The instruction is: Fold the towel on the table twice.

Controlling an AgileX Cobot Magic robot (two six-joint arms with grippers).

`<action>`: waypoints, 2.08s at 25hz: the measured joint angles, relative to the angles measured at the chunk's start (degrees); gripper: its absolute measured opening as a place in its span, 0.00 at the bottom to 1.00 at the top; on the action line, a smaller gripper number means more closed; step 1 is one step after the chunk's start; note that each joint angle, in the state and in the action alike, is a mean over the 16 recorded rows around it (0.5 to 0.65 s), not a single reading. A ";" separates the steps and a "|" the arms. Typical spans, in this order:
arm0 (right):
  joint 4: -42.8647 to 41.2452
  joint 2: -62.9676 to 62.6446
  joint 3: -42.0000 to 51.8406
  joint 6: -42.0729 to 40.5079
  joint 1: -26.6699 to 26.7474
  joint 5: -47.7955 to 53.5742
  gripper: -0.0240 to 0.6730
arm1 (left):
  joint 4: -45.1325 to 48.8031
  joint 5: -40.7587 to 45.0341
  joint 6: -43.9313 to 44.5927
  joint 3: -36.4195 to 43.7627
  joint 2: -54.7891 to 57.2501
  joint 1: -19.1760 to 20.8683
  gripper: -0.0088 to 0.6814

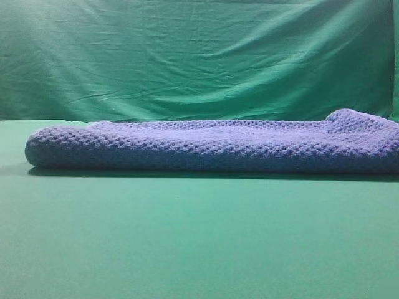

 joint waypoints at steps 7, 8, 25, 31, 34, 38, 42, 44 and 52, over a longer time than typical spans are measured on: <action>0.18 0.00 0.01 0.00 0.00 0.37 0.03 | 0.00 0.04 0.08 0.00 0.00 0.00 0.01; 0.21 0.00 0.01 0.00 0.00 0.41 0.03 | 0.00 0.05 0.09 0.00 0.00 0.00 0.01; 0.41 -0.69 0.01 0.00 -5.37 0.44 0.03 | 0.00 0.05 0.12 0.00 -0.76 3.14 0.01; 0.42 -1.39 0.01 0.00 -9.31 0.44 0.03 | 0.00 0.05 0.12 0.00 -1.60 5.62 0.01; 0.43 -1.73 0.01 0.00 -10.52 0.44 0.03 | 0.00 0.05 0.12 0.00 -2.00 6.41 0.01; 0.43 -1.87 0.01 0.00 -11.08 0.44 0.03 | 0.00 0.05 0.12 0.00 -2.22 6.73 0.01; 0.43 -1.87 0.01 0.00 -11.13 0.44 0.03 | 0.00 0.05 0.12 0.00 -2.24 6.75 0.01; 0.43 -1.87 0.01 0.00 -11.13 0.44 0.03 | 0.00 0.05 0.12 0.00 -2.24 6.75 0.01; 0.43 -1.87 0.01 0.00 -11.13 0.44 0.03 | 0.00 0.26 0.12 0.00 -2.24 6.75 0.01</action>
